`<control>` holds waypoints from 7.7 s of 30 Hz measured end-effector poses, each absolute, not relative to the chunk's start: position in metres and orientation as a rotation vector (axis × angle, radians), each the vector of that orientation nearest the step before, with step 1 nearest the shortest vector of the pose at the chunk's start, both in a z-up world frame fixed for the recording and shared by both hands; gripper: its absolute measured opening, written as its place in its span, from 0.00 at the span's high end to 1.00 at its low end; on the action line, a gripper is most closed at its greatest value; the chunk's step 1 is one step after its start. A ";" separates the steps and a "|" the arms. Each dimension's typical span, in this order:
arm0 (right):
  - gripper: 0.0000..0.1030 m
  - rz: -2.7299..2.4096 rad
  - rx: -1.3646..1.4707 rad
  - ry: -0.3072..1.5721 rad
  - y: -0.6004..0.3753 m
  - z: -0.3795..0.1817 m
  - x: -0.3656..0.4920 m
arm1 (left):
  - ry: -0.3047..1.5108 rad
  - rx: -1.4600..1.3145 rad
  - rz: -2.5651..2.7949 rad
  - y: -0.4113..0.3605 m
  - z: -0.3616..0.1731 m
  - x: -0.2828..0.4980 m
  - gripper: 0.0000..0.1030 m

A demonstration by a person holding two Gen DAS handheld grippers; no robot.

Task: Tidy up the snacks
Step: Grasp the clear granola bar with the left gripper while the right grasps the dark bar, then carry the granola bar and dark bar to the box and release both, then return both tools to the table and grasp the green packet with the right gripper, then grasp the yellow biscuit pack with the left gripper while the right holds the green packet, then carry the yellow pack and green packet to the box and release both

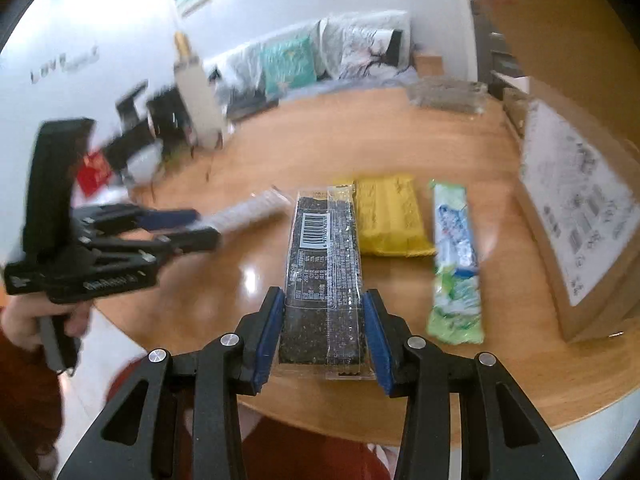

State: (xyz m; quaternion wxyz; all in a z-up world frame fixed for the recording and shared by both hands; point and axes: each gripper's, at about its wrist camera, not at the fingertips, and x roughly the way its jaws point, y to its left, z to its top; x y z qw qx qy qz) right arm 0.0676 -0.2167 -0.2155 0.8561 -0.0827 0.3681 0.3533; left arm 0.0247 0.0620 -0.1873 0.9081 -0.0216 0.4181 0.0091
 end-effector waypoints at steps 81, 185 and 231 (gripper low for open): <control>0.41 0.509 -0.118 0.623 -0.392 -0.093 0.220 | 0.705 0.085 -0.415 -0.205 -0.025 0.209 0.28; 0.78 0.538 -0.170 0.723 -0.233 -0.221 0.116 | 0.970 -0.130 -0.233 0.019 -0.185 0.075 0.28; 0.78 0.745 -0.205 0.556 -0.201 -0.117 0.084 | 0.652 -0.075 0.034 0.042 -0.075 0.031 0.36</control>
